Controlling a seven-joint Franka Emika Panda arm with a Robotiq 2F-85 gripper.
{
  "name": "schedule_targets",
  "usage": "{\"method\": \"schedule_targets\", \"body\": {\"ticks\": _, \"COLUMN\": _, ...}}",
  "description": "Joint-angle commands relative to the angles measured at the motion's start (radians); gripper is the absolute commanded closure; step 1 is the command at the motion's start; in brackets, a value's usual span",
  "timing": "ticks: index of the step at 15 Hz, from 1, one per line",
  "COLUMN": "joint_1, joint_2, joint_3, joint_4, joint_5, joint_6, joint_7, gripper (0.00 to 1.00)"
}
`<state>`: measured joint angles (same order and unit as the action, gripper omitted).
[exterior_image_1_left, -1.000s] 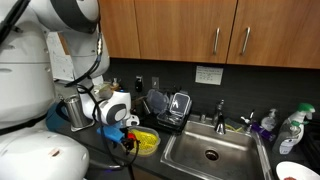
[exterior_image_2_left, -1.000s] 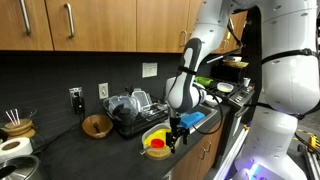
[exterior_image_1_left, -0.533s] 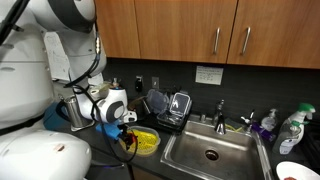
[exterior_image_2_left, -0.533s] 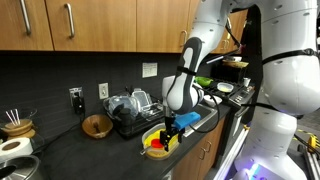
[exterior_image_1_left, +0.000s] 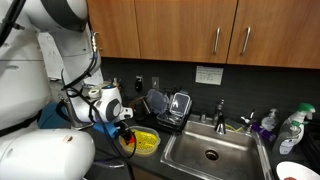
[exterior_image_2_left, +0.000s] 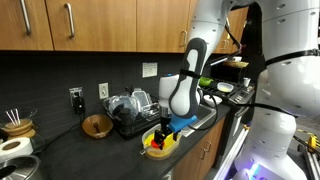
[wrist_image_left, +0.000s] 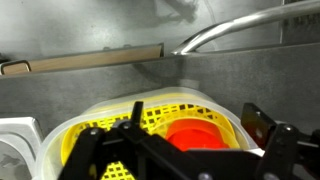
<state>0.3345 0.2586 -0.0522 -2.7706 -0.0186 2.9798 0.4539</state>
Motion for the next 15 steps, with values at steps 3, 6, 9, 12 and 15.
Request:
{"method": "schedule_targets", "body": {"ticks": 3, "joint_1": 0.163, "joint_2": 0.005, "joint_3": -0.137, "joint_4": -0.005, "joint_5": -0.058, "joint_6": 0.09, "joint_7": 0.097, "gripper": 0.0}}
{"method": "schedule_targets", "body": {"ticks": 6, "joint_1": 0.159, "joint_2": 0.003, "joint_3": -0.126, "joint_4": 0.0, "joint_5": -0.017, "joint_6": 0.078, "joint_7": 0.054, "gripper": 0.0}}
{"method": "schedule_targets", "body": {"ticks": 9, "joint_1": 0.179, "joint_2": 0.003, "joint_3": -0.142, "joint_4": -0.001, "joint_5": -0.032, "joint_6": 0.087, "joint_7": 0.07, "gripper": 0.0}}
{"method": "schedule_targets", "body": {"ticks": 12, "joint_1": 0.179, "joint_2": 0.004, "joint_3": -0.144, "joint_4": -0.001, "joint_5": -0.032, "joint_6": 0.089, "joint_7": 0.07, "gripper": 0.0}}
{"method": "schedule_targets", "body": {"ticks": 15, "joint_1": 0.179, "joint_2": 0.005, "joint_3": -0.145, "joint_4": -0.001, "joint_5": -0.032, "joint_6": 0.091, "joint_7": 0.07, "gripper": 0.0}}
